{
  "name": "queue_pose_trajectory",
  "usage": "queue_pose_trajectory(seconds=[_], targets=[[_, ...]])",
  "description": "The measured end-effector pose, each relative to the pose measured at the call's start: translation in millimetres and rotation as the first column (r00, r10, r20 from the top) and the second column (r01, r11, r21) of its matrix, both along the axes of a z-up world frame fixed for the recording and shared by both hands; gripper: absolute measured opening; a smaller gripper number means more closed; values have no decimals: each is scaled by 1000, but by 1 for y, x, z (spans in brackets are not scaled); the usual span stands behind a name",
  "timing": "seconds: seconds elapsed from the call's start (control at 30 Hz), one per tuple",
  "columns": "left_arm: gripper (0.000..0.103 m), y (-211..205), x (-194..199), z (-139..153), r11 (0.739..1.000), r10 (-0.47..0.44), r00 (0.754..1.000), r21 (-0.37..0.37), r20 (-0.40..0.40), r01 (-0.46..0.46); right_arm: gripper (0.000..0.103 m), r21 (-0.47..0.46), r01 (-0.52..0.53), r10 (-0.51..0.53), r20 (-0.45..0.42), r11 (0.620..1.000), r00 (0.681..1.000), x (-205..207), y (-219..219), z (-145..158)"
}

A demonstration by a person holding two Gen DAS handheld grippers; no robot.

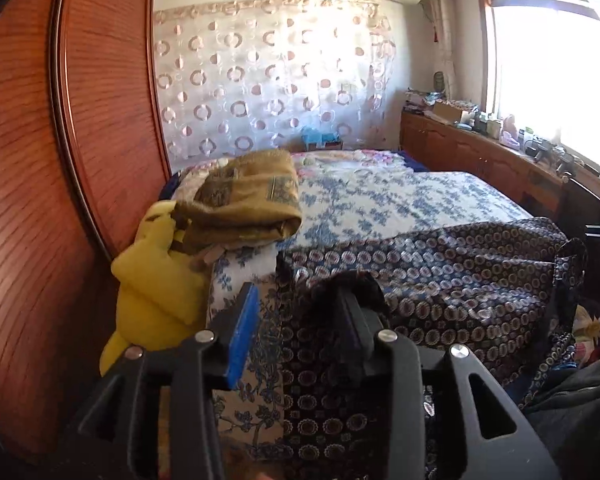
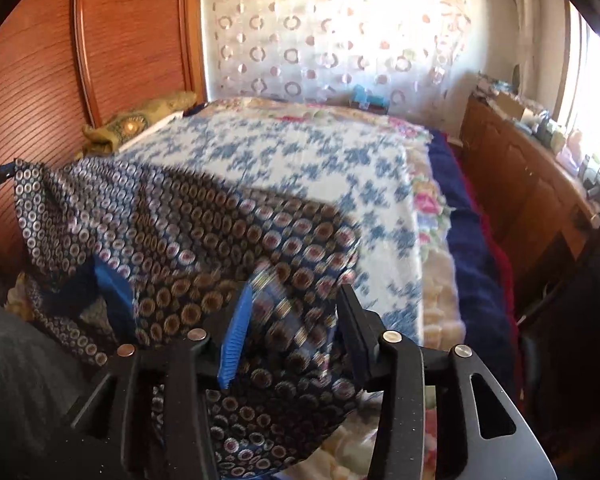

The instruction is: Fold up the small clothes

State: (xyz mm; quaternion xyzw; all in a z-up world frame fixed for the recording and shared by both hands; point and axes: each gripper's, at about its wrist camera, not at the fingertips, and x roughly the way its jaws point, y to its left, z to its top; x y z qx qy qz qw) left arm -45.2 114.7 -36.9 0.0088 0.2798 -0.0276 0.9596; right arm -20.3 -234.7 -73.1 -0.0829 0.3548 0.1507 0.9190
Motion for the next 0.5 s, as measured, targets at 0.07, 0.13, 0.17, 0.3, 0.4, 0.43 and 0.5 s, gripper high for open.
queue_pose_trajectory(seconds=[0.07,0.13,0.17,0.3,0.4,0.43,0.5], targets=[[39,3,-5,7,1000,-5,1000,-8,7,5,49,-7,16,-16,16,1000,1000,4,-3,4],[40,5,-7,11,1000,-2,1000,-16,10,3,54,-13,26,-25,26,1000,999,9,-3,6],[40,8,-8,13,1000,-3,1000,-30,13,4,56,-17,30,-30,30,999,999,12,-3,6],[42,9,7,10,999,-7,1000,-44,-10,7,62,-15,51,-50,38,999,998,32,-4,4],[42,7,33,-1,998,-27,998,-56,-53,24,62,-2,70,-70,19,998,997,54,-8,-3],[42,7,40,-4,998,-29,998,-56,-64,25,62,-1,72,-72,10,997,997,61,-8,-6],[42,7,61,-15,998,-25,995,-54,-101,20,62,14,73,-73,-16,997,997,76,-10,-14]])
